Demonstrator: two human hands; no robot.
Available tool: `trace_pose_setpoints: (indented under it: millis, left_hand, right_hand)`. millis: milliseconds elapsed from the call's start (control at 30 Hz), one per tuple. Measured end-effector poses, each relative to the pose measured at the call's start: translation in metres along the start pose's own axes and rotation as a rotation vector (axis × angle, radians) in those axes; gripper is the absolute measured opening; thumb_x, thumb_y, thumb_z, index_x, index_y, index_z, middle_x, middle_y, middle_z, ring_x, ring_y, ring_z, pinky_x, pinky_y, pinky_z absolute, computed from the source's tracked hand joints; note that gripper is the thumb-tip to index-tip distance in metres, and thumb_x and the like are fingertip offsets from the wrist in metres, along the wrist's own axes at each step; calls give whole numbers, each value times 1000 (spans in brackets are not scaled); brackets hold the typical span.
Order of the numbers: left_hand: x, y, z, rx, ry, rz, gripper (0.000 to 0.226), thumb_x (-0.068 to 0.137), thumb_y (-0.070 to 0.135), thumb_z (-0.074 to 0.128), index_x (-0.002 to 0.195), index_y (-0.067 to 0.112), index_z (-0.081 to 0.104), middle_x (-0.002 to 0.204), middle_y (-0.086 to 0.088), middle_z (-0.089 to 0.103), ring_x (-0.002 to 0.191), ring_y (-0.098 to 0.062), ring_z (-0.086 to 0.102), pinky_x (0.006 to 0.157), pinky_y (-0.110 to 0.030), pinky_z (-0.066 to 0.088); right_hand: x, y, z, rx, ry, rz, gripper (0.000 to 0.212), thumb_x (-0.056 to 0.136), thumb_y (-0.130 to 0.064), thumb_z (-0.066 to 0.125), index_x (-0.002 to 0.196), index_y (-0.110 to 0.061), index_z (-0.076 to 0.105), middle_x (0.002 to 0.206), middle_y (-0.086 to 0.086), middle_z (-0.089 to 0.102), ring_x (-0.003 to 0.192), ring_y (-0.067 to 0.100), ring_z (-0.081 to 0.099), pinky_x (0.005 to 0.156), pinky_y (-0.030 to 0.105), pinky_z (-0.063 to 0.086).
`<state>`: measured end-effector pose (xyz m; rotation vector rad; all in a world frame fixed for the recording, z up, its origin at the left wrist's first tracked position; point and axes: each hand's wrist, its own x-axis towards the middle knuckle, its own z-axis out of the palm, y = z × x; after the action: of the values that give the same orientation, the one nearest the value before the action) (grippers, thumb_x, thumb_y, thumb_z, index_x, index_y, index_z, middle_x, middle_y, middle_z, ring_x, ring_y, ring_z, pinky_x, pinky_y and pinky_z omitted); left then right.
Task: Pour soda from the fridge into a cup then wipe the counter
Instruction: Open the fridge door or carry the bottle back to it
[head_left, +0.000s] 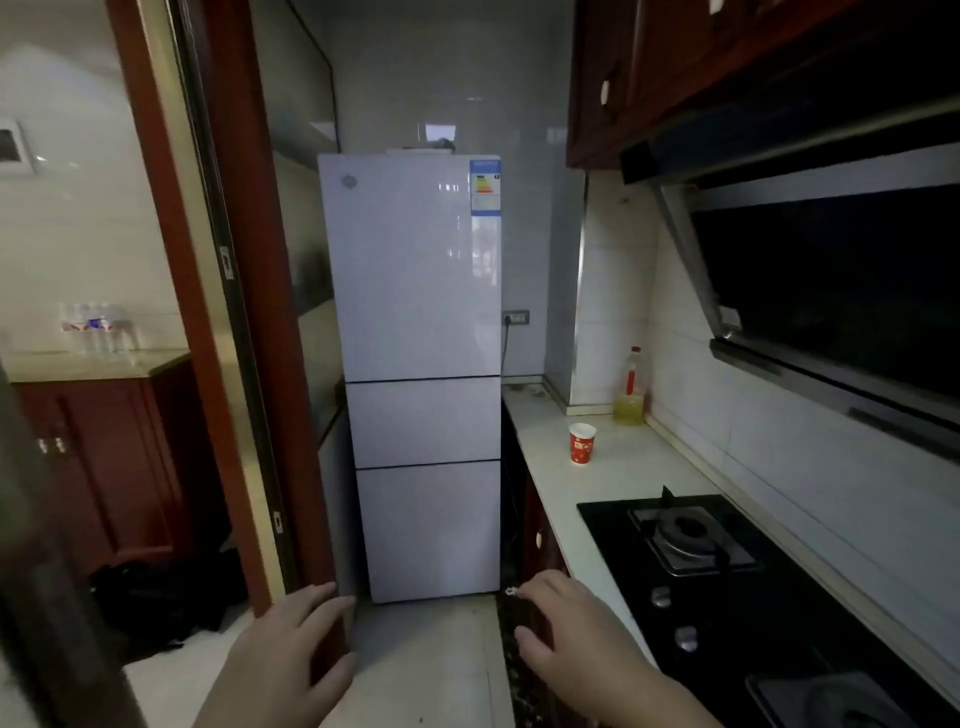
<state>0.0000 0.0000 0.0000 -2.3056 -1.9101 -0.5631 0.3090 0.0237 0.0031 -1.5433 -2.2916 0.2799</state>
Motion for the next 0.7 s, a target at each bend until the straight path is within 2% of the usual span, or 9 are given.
trace_pose_setpoints:
  millis: [33, 100, 200, 267, 300, 367, 433, 600, 700]
  left_hand:
    - [10, -14, 5, -73, -21, -25, 62, 69, 68, 51, 126, 45, 58, 132, 21, 52, 123, -8, 53, 99, -35, 48]
    - [28, -33, 9, -123, 8, -40, 62, 71, 66, 49, 128, 44, 56, 133, 21, 49, 125, -5, 48, 104, -31, 43]
    - [58, -70, 20, -147, -46, -117, 54, 67, 61, 56, 115, 39, 68, 120, 13, 63, 110, -10, 61, 93, -34, 53]
    - [80, -96, 25, -148, -37, -95, 50, 67, 61, 57, 108, 36, 71, 112, 11, 68, 102, -11, 65, 84, -33, 56]
    - [91, -106, 22, -141, -43, -92, 49, 69, 61, 59, 110, 37, 70, 115, 12, 67, 105, -11, 64, 86, -32, 55]
    - [113, -123, 15, -119, -28, -78, 48, 78, 57, 64, 123, 41, 62, 129, 16, 57, 121, -7, 52, 100, -30, 46]
    - [135, -141, 13, -133, 7, -40, 50, 85, 55, 61, 133, 42, 52, 139, 18, 46, 132, -3, 40, 109, -26, 35]
    - [185, -158, 16, -171, 25, 10, 51, 90, 55, 55, 138, 41, 46, 143, 20, 40, 134, 0, 33, 107, -18, 25]
    - [215, -164, 30, -171, 19, 31, 53, 89, 58, 51, 139, 41, 45, 140, 21, 42, 132, 0, 34, 104, -18, 29]
  right_hand:
    - [14, -2, 5, 6, 5, 2, 43, 91, -46, 45, 131, -29, 50, 126, -15, 46, 117, 5, 44, 99, 27, 39]
    - [46, -8, 13, -7, 19, 8, 42, 90, -47, 44, 128, -30, 51, 124, -14, 48, 114, 4, 45, 96, 28, 41]
    - [92, -19, 25, -45, -7, 16, 40, 90, -46, 44, 126, -29, 51, 123, -12, 49, 114, 5, 45, 95, 29, 42]
    - [121, -25, 29, -68, -3, 18, 40, 91, -45, 45, 126, -28, 51, 125, -12, 48, 115, 4, 45, 96, 27, 41]
    - [136, -29, 30, -63, 5, 22, 41, 91, -45, 45, 128, -28, 51, 126, -13, 48, 116, 3, 44, 96, 26, 41]
    - [162, -36, 31, -51, 20, 19, 43, 93, -44, 46, 133, -28, 50, 130, -15, 47, 119, 3, 44, 99, 23, 40]
    - [185, -41, 31, -40, 36, 7, 46, 94, -43, 46, 138, -28, 47, 134, -16, 45, 122, 2, 42, 101, 22, 38]
    - [234, -37, 31, -34, 30, 30, 51, 94, -48, 46, 142, -29, 42, 143, -16, 38, 128, 3, 38, 108, 26, 35]
    - [262, -25, 32, -37, 24, 50, 53, 94, -49, 45, 144, -30, 39, 148, -17, 32, 132, 3, 33, 110, 27, 32]
